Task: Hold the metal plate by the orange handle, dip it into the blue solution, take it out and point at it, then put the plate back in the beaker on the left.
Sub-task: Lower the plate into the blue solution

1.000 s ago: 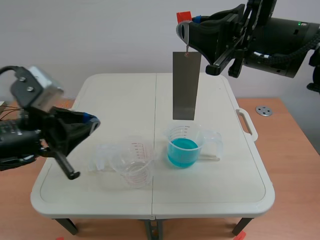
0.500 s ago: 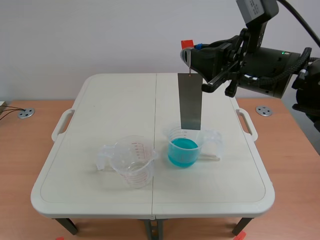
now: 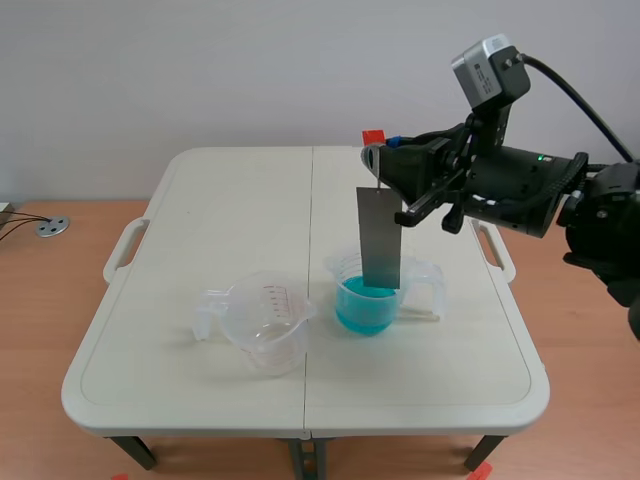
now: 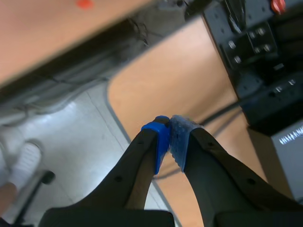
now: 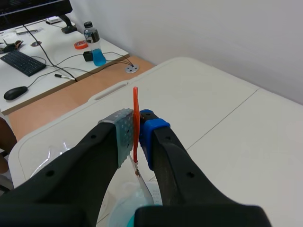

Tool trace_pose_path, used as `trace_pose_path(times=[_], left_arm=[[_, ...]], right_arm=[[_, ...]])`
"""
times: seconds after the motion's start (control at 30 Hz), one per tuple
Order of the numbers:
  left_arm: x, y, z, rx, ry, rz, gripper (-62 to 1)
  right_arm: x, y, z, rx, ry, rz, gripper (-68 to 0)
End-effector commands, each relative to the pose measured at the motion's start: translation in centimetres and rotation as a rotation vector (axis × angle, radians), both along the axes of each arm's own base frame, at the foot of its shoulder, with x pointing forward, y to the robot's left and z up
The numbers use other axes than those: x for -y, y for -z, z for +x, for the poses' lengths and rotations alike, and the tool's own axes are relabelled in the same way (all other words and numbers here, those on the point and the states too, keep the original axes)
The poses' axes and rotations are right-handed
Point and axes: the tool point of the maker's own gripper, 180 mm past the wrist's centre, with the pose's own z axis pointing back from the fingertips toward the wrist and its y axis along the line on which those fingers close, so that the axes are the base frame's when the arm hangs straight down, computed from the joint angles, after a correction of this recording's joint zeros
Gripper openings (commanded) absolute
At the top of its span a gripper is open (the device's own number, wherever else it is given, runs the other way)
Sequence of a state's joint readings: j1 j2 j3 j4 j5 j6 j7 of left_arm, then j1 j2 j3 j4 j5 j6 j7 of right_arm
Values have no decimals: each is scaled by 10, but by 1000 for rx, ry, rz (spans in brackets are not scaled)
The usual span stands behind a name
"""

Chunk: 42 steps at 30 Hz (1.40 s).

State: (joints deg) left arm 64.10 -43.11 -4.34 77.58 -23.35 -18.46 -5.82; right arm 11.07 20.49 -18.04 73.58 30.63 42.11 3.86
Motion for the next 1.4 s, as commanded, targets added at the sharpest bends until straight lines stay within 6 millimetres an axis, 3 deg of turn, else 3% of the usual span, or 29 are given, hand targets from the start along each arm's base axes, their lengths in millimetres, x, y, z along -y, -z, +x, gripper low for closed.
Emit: trace_pose_path(times=[0.0,0.13,0.27,0.67,1.37], left_arm=[[14,0,-4,0,3,-35,-594],[34,9,-30,-55,21,-61,-594],[48,12,-43,-75,49,-73,-594],[51,12,-42,-72,45,-82,-594],[54,17,-54,-123,28,-70,-594]], right_arm=[[0,-14,4,44,-4,27,-662],[1,-5,5,40,3,22,-662],[-2,5,2,34,-9,8,-662],[-5,22,-3,26,-30,-33,-662],[-5,22,-3,26,-30,-36,-662]])
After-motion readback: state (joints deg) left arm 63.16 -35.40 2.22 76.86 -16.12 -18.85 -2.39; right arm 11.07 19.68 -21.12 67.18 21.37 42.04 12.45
